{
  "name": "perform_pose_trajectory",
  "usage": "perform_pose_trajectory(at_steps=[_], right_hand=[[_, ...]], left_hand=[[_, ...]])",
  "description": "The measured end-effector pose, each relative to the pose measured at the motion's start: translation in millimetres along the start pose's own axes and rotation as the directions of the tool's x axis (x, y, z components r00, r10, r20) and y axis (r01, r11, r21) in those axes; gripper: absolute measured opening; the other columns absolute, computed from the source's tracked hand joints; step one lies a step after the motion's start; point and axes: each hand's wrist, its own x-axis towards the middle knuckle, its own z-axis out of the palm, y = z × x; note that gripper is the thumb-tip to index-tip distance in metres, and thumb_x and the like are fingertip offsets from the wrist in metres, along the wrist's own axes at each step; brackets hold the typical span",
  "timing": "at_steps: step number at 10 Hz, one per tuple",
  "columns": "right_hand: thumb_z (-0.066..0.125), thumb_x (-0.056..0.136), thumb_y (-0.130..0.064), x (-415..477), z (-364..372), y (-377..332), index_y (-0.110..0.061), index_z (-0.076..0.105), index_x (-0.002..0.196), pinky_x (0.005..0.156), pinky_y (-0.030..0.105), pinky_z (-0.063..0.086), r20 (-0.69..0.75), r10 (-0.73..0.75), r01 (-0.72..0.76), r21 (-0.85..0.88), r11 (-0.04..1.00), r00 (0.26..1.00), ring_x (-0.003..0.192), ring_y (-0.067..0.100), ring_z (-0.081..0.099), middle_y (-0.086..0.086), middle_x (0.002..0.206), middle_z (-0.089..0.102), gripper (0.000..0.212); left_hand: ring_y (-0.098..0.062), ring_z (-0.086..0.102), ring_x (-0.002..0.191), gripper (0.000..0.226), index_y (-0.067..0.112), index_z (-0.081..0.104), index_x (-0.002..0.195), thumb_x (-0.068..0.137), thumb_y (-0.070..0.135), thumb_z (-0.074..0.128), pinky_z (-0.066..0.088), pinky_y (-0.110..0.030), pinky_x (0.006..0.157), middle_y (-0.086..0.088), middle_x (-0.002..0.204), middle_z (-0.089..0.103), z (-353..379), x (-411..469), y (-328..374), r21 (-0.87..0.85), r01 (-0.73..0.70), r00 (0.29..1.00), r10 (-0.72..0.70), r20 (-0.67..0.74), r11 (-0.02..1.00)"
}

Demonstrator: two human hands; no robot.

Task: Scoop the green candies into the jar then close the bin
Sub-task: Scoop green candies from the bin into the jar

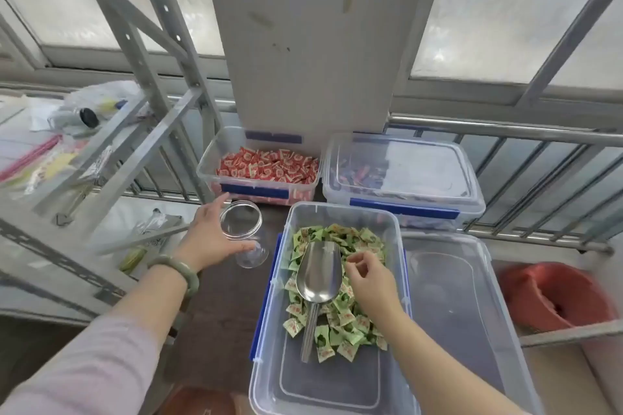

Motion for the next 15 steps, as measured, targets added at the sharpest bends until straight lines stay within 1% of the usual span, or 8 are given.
perform_pose_trajectory(at_steps=[2, 4, 5, 8, 11, 12, 13, 15], right_hand=[[0.058, 0.087, -0.040, 0, 41, 30, -0.008, 0.055, 0.060, 0.065, 0.045, 0.060, 0.020, 0.305, -0.304, -0.032, 0.952, 0.952, 0.056, 0.025, 0.062, 0.010, 0.060, 0.065, 0.042], [0.068, 0.081, -0.041, 5, 67, 28, -0.001, 0.056, 0.074, 0.054, 0.032, 0.052, 0.249, 0.592, -0.635, 0.146, 0.759, 0.766, 0.045, 0.024, 0.057, 0.012, 0.055, 0.059, 0.042], [0.059, 0.090, -0.030, 5, 75, 22, 0.005, 0.056, 0.107, 0.072, 0.041, 0.056, 0.357, 0.630, -0.718, 0.227, 0.658, 0.690, 0.075, 0.032, 0.063, 0.018, 0.083, 0.062, 0.039], [0.034, 0.096, -0.022, -7, 50, -2, -0.006, 0.046, 0.071, 0.036, 0.019, 0.034, 0.311, 0.694, -0.761, 0.240, 0.603, 0.649, 0.042, 0.020, 0.038, 0.008, 0.055, 0.043, 0.032], [0.042, 0.094, -0.028, -55, -17, -6, -0.017, 0.043, 0.061, 0.056, 0.031, 0.044, 0.076, 0.583, -0.556, -0.225, 0.800, 0.809, 0.050, 0.015, 0.041, 0.003, 0.060, 0.044, 0.035], [0.049, 0.090, -0.004, -78, -30, -13, -0.005, 0.053, 0.110, 0.053, 0.032, 0.041, 0.165, 0.612, -0.380, -0.652, 0.656, 0.774, 0.051, 0.015, 0.035, 0.004, 0.064, 0.035, 0.021], [0.048, 0.085, 0.010, -91, -37, -23, -0.012, 0.024, 0.146, 0.046, 0.027, 0.031, 0.245, 0.582, -0.095, -0.866, 0.491, 0.776, 0.051, 0.016, 0.032, 0.005, 0.067, 0.033, 0.069], [0.042, 0.089, 0.010, -86, -26, -23, -0.016, 0.012, 0.153, 0.046, 0.029, 0.031, 0.315, 0.656, 0.125, -0.939, 0.320, 0.685, 0.051, 0.021, 0.032, 0.015, 0.098, 0.054, 0.075]], left_hand=[[-0.024, 0.029, 0.140, 0.116, 0.023, 0.010, 0.151, 0.064, 0.029, 0.087, 0.025, -0.036, 0.113, -0.009, 0.156, 0.023, 26, 6, -14, -0.093, 0.026, 1.000, -0.026, -0.006, 0.995], [-0.020, 0.036, 0.138, 0.120, 0.030, 0.004, 0.150, 0.063, 0.031, 0.087, 0.032, -0.037, 0.111, -0.004, 0.153, 0.033, 39, 19, -29, -0.252, 0.077, 0.997, -0.079, 0.001, 0.965], [-0.020, 0.041, 0.134, 0.112, 0.026, 0.015, 0.149, 0.063, 0.034, 0.087, 0.033, -0.034, 0.107, -0.004, 0.147, 0.042, 45, 25, -32, -0.266, 0.118, 0.993, -0.121, 0.005, 0.957], [-0.017, 0.048, 0.116, 0.092, 0.019, 0.028, 0.138, 0.065, 0.031, 0.085, 0.035, -0.027, 0.093, 0.002, 0.133, 0.047, 36, 22, -19, -0.095, -0.038, 0.997, 0.045, 0.070, 0.995], [-0.013, 0.042, 0.110, 0.091, 0.022, 0.038, 0.138, 0.061, 0.027, 0.087, 0.032, -0.025, 0.093, 0.005, 0.114, 0.043, 8, 17, -22, 0.125, -0.252, 0.927, 0.202, 0.317, 0.959], [-0.013, 0.044, 0.109, 0.094, 0.024, 0.035, 0.138, 0.060, 0.030, 0.087, 0.034, -0.025, 0.093, 0.002, 0.118, 0.045, 9, 17, -22, 0.127, -0.244, 0.910, 0.182, 0.373, 0.961], [-0.010, 0.044, 0.113, 0.096, 0.025, 0.034, 0.138, 0.059, 0.032, 0.087, 0.034, -0.024, 0.093, 0.000, 0.127, 0.046, 11, 16, -19, 0.115, -0.268, 0.896, 0.204, 0.394, 0.957], [-0.006, 0.045, 0.106, 0.098, 0.028, 0.028, 0.142, 0.062, 0.032, 0.085, 0.034, -0.024, 0.088, 0.008, 0.137, 0.047, 15, 14, -13, 0.102, -0.273, 0.883, 0.207, 0.421, 0.957]])
